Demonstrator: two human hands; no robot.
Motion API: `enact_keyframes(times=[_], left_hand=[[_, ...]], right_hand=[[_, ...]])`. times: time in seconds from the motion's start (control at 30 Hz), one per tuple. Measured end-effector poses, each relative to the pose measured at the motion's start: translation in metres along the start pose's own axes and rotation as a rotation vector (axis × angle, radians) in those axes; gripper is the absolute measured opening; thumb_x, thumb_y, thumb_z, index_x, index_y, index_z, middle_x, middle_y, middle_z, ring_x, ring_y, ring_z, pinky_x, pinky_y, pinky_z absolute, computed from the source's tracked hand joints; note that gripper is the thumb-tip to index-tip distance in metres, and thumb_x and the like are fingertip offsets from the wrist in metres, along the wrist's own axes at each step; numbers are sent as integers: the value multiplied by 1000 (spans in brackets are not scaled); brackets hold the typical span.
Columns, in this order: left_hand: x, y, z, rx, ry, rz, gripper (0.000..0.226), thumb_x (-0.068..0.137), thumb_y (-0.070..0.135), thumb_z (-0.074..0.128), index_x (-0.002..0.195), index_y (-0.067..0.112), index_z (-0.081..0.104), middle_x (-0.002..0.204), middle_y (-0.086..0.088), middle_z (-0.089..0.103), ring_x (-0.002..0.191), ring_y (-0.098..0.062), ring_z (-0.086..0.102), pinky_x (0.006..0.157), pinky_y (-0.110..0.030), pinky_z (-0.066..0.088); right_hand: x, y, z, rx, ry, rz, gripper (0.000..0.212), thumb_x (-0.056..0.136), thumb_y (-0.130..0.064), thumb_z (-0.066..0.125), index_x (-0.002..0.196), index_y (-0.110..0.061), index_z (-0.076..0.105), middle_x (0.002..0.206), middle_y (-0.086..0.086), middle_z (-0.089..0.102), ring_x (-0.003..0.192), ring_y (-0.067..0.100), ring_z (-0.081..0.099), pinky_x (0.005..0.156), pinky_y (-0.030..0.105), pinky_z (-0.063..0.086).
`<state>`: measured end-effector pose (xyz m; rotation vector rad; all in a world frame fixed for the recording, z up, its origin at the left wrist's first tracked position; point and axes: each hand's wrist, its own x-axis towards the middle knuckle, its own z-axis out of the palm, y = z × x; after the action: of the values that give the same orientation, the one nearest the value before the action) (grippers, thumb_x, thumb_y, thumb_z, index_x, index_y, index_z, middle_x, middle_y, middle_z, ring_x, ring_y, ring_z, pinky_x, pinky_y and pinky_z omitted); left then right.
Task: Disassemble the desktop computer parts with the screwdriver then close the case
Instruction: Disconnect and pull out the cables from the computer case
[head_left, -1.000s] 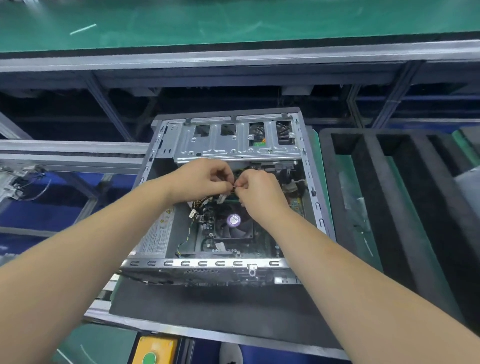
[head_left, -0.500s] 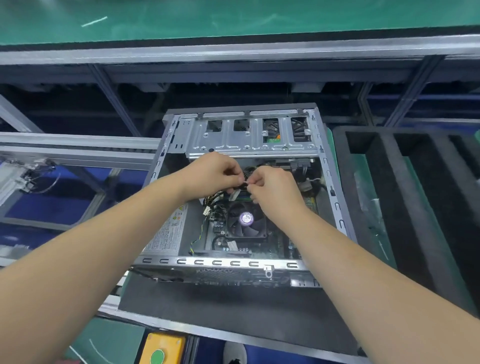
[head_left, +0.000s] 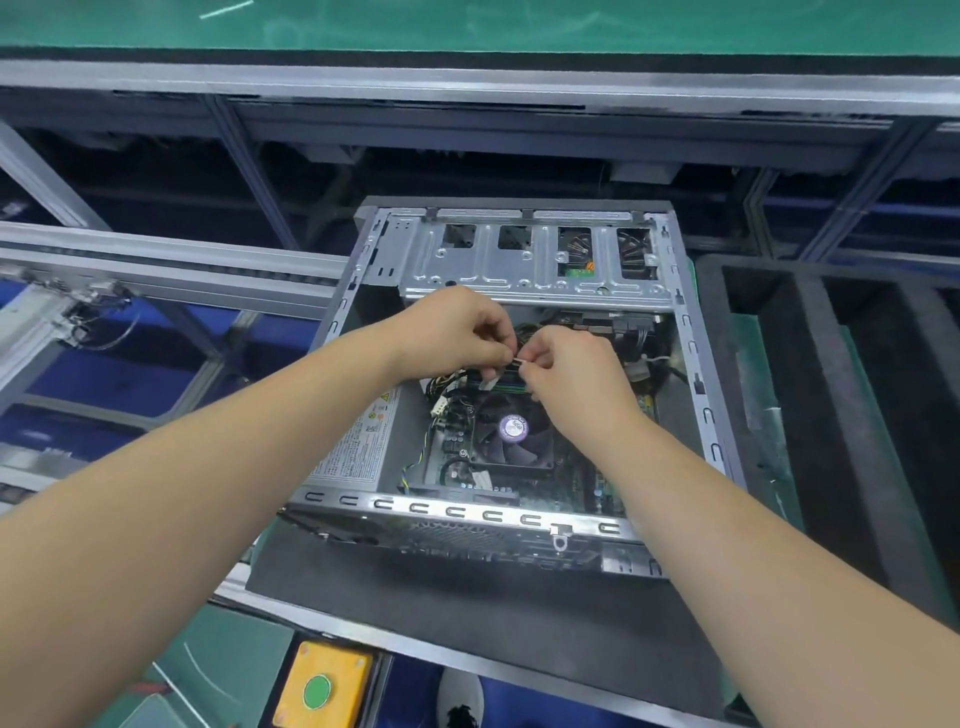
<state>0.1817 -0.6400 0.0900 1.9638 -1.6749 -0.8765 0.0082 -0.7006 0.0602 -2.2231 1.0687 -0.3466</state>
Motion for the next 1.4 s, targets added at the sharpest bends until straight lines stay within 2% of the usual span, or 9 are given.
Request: enact_keyframes(times=[0.17,0.37,0.6,0.8,1.03,1.2,1.33,1.4], left_hand=[[1,-2,0,78,28,29,7,91,23,72,85,24,74,70,6,73,60,0,61,58,-12,45],[5,-5,1,139,32,25,9,92,27,71,83,24,73,70,8,69,57,1,53,53,-11,41],[7,-6,1,157,0,31,13,94,31,69,84,23,71,72,10,65,57,1,50,54,-10,39],[8,-4,3,219,-10,29,12,94,32,69,87,22,71,76,7,67,59,0,51,54,-12,38],[6,-5,5,255,35,13,13,94,33,70,84,25,69,80,8,70,65,-3,57,57,-18,40],[5,-3,7,274,62,10,14,94,32,69,85,21,71,81,6,71,74,-10,63,62,-25,47],[2,0,6,196,65,5,5,92,24,71,95,21,69,81,5,72,73,-7,64,61,-22,48],[0,2,6,105,54,8,16,91,17,71,104,21,62,79,5,73,67,-5,63,57,-19,48]], right_hand=[[0,-1,-2,-29,-3,-3,11,100,-17,63,105,-20,72,95,1,74,91,22,68,87,39,56],[-1,-3,0,-33,3,-21,12,99,-17,64,105,-20,73,98,0,74,91,23,68,87,39,55],[0,-2,0,-44,-3,-27,13,99,-16,64,106,-18,73,96,0,73,93,22,66,83,35,54],[1,-1,2,-71,-1,-17,11,98,-16,63,104,-20,72,96,-1,69,96,20,61,76,30,44],[0,-7,4,-216,-4,-72,13,102,-16,58,109,-13,69,103,9,71,97,28,63,81,40,53],[-1,-11,8,-353,11,-83,13,100,-9,55,108,-10,65,98,12,70,94,34,63,67,37,41],[0,-11,9,-336,29,-54,13,100,-9,55,107,-11,66,98,12,70,94,34,63,67,37,41],[0,-12,10,-327,24,-45,14,101,-10,56,107,-12,68,100,11,71,94,33,63,68,36,39]])
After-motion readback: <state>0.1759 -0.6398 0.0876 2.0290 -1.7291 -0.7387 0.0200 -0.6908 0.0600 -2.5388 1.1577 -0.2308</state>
